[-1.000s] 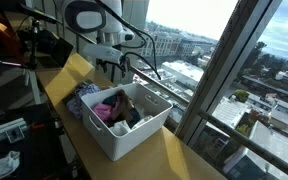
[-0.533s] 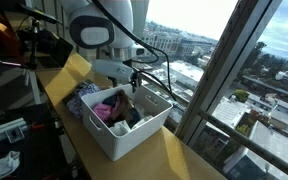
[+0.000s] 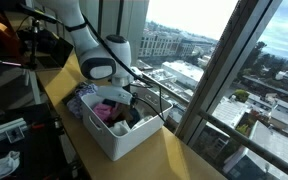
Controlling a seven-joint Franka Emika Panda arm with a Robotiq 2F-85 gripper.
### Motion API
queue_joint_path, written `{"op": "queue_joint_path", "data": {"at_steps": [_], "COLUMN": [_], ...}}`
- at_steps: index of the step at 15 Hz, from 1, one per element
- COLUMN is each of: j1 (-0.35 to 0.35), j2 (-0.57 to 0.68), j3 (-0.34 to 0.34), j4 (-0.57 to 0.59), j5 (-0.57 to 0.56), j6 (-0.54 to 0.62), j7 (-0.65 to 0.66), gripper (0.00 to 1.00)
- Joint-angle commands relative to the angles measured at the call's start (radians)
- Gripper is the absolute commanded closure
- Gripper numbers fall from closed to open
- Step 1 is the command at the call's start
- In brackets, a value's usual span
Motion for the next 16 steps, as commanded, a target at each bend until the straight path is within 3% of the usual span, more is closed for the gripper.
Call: {"op": "queue_joint_path", "data": {"at_steps": [1, 10, 11, 12, 16], "j1": [0.014, 0.03, 0.031, 0.03, 0.012], "j2": [0.139, 0.307, 0.31, 0.311, 0.265], "j3": [0.01, -0.038, -0.04, -0.04, -0.026], "j4": [0.089, 0.17, 0.171, 0.172, 0.146], "j5": [-0.124, -0.342, -0.354, -0.368, -0.404], "j6": [0.033, 0.033, 0.03, 0.027, 0.012], "j7": [0.09, 0.25, 0.265, 0.278, 0.308], "gripper": [0.0, 0.0, 0.25, 0.26, 0.55]}}
